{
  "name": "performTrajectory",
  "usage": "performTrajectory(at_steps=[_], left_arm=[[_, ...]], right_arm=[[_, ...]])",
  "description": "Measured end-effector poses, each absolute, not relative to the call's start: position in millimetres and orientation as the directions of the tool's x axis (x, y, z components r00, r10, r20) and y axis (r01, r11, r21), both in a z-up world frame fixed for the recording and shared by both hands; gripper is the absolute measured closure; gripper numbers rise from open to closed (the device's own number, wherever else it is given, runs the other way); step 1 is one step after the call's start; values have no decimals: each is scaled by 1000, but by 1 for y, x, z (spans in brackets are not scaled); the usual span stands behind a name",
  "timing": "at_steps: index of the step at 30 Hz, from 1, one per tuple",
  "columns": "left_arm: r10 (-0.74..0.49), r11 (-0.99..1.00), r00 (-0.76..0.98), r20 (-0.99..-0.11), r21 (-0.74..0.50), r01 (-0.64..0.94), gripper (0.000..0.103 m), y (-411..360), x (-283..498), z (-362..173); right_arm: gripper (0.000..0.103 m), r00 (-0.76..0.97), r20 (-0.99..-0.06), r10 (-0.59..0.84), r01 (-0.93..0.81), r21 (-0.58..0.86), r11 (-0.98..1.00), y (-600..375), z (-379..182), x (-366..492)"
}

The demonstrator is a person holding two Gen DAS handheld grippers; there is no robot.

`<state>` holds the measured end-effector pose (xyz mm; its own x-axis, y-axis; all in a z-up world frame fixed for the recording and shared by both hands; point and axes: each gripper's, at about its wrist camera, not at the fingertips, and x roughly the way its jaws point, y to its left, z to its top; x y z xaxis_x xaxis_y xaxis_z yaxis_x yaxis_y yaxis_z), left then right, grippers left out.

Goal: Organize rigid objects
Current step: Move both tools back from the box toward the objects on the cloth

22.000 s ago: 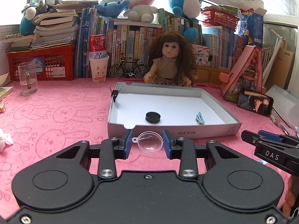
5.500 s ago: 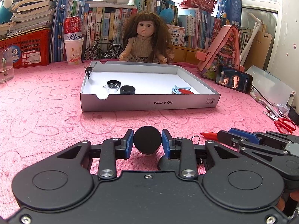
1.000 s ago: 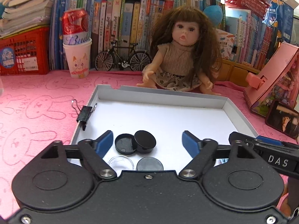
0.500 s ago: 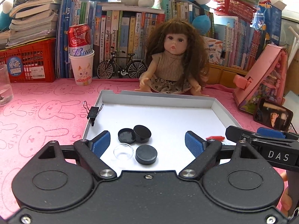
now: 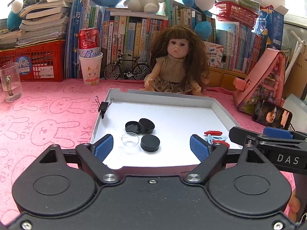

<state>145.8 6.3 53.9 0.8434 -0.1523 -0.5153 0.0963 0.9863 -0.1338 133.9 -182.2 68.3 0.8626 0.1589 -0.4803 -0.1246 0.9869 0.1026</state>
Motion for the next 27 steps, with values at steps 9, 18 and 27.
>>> performTrajectory(at_steps=[9,18,27], left_arm=[[-182,983,858,-481,-125,138,17,10,117,61],[-197,980,859,-473,-111,163,17,9,95,60],[-201,980,851,-485,-98,175,17,12,75,52]], right_arm=[[0,871,-463,167,-152,70,986,-184,73,111],[0,872,-451,190,-179,68,982,-185,73,93],[0,868,-448,214,-215,48,975,-181,66,74]])
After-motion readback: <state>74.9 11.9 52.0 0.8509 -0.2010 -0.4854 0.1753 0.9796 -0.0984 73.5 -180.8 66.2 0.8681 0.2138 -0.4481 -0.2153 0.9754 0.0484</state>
